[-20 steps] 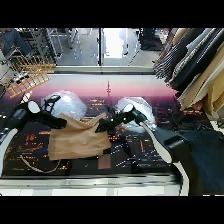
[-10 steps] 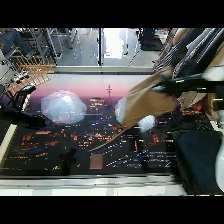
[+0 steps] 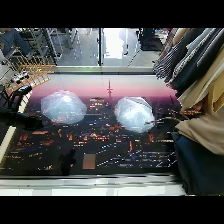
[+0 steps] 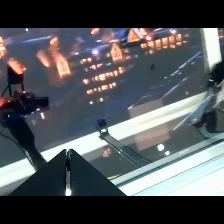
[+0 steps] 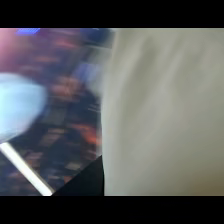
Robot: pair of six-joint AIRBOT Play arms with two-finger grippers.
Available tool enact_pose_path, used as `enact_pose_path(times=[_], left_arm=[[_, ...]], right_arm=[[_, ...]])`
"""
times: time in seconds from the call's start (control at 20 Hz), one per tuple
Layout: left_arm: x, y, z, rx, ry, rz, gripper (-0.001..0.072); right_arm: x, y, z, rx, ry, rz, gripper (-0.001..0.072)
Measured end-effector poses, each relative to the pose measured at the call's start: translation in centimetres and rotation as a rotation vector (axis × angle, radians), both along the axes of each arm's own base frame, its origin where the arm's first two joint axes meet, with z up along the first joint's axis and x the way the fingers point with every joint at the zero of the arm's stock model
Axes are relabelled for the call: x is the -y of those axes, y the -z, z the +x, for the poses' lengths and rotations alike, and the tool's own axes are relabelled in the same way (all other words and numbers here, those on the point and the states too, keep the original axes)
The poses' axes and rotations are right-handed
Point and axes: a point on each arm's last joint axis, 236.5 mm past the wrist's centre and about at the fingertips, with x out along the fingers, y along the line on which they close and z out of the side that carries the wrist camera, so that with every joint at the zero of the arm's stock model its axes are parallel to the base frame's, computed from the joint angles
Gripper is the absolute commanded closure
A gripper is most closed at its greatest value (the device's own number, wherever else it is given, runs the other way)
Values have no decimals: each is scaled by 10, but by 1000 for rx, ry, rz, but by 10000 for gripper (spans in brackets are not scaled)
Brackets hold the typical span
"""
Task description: Fold the clothes and pants, and hang the long-sleeved shirts on hangers.
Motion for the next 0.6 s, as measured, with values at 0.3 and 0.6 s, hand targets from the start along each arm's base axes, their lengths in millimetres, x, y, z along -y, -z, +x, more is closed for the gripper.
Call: enact_pose_path(times=[0.3, 0.6], left_arm=[[-5, 2, 0, -2, -4, 22, 691], [-8, 2, 0, -3, -6, 34, 691]], right_arm=[[-31, 119, -146, -463, 214, 274, 399], [-9, 116, -185, -584, 228, 201, 5]])
